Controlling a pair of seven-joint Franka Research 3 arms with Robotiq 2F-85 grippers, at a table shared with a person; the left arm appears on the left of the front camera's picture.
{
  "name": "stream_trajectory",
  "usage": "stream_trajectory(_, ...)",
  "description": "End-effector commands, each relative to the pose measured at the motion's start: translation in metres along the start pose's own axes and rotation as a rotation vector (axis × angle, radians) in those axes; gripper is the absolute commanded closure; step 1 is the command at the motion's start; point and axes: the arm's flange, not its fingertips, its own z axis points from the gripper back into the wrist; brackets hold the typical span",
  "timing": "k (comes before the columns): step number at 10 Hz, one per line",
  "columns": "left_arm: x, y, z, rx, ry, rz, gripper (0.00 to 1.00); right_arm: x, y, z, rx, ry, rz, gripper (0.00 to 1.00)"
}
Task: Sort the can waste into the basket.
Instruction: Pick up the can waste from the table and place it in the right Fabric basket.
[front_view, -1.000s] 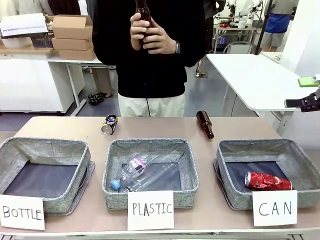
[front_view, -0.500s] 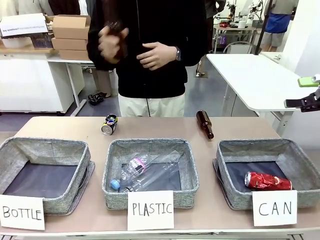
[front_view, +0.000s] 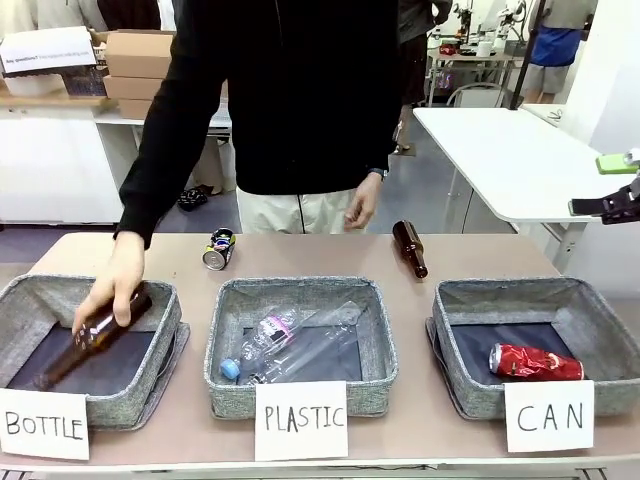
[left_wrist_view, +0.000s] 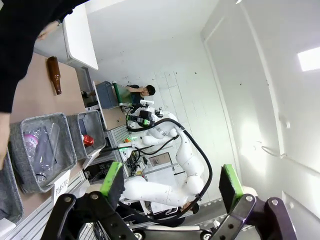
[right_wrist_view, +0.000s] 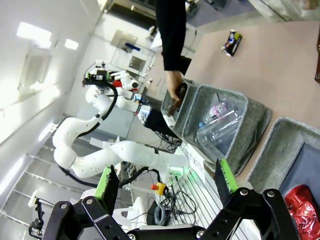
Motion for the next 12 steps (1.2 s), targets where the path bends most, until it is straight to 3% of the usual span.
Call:
stream_trajectory(1,0.0002,-0.0014,-0.0009,0.0,-0.014,-0.008,0.0,-0.0001,0.0014,0.0012,0.002,0.008,0.017,0.0)
stream_trajectory(12,0.0,0.0,0.0,0.0,0.0,0.0,0.0,-0.0001,0.0014,0.0012,0.002,0.008,0.017,0.0)
